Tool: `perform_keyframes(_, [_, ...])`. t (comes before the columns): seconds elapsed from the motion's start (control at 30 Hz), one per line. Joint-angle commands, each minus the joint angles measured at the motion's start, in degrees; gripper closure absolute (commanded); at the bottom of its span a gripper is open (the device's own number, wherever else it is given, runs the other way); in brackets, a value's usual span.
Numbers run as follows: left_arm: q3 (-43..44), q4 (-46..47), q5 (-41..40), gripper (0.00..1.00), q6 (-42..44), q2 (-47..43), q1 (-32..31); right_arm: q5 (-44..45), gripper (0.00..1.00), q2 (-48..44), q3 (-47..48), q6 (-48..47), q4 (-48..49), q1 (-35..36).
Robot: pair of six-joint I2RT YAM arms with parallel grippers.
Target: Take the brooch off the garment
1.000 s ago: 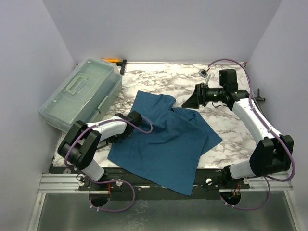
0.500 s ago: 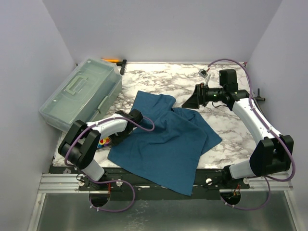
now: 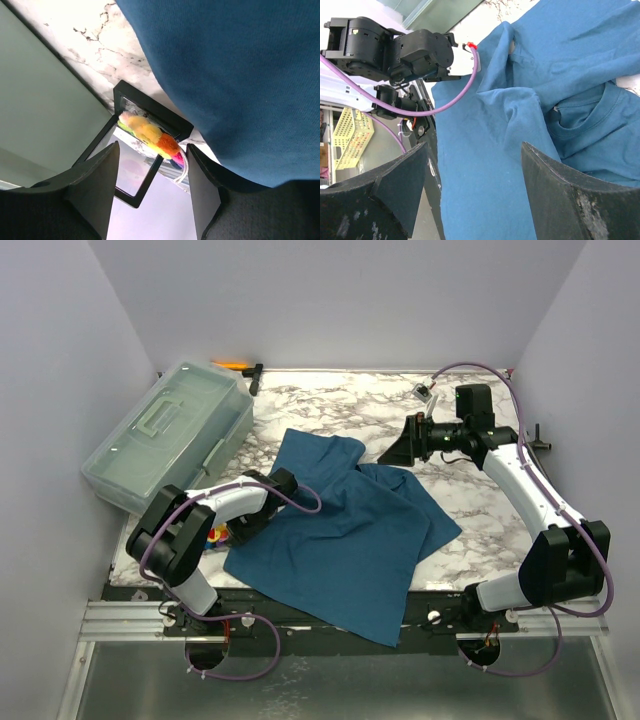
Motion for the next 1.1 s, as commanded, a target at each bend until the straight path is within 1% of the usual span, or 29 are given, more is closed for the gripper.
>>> perform_keyframes(0.0, [2.1,0.7,-1.9,0.42,-0.8,-0.4,-0.2,1.4,0.22,-1.1,-0.6,-1.3,-1.5,0.2])
perform_keyframes(0.03, [2.8,0.7,-0.8,0.42,-0.5,-1.0,-0.2,1.6,0.22,-1.1,-0.7,-1.6,-1.8,0.2])
perform_keyframes(0.1, [4.1,0.5,2.2,0.34,0.5,-2.8,-0.2,2.1,0.23,-1.0,-0.6,-2.2,-2.5,0.2])
perform_keyframes(0.17, [5.5,0.0,6.1,0.23,2.0,-5.1,-0.1,3.1,0.22,-1.1,-0.5,-2.9,-3.4,0.2])
perform_keyframes(0.27, [7.6,-0.8,11.6,0.03,3.5,-8.1,-0.2,5.8,0.23,-1.3,-0.4,-4.5,-5.2,0.2])
perform_keyframes(0.3, [8.2,-1.1,13.2,0.01,4.0,-8.7,-0.1,6.6,0.22,-1.3,-0.3,-5.1,-5.8,0.1])
perform_keyframes(0.4, [11.4,-1.9,17.9,0.01,4.9,-10.0,-0.2,10.3,0.23,-1.3,0.0,-6.1,-7.4,0.0])
perform_keyframes(0.53, [17.9,-2.0,27.3,0.01,7.1,-10.1,0.6,16.8,0.24,-0.5,1.0,-10.6,-11.4,-0.2])
perform_keyframes(0.6, [21.2,-1.9,30.7,0.01,9.2,-8.5,1.1,19.9,0.25,0.5,1.4,-13.0,-13.8,-0.3])
perform_keyframes(0.63, [23.2,-1.8,32.4,0.01,10.1,-7.6,2.2,21.9,0.26,1.0,1.6,-14.1,-15.1,-0.3])
perform_keyframes(0.7, [27.3,-1.1,39.0,0.01,11.6,-4.6,5.4,25.9,0.27,2.0,1.3,-15.2,-15.6,-0.3])
perform_keyframes(0.77, [31.7,-1.1,42.3,0.02,13.4,-0.3,7.7,30.5,0.30,3.7,1.5,-16.2,-15.9,-0.3])
perform_keyframes(0.9, [40.3,-0.9,42.0,0.08,16.7,9.3,7.9,36.3,0.35,9.0,3.0,-18.2,-16.3,-0.3])
perform_keyframes(1.07, [52.3,-0.1,39.4,0.17,17.6,22.9,8.1,37.3,0.37,15.3,4.7,-19.3,-14.9,-0.4])
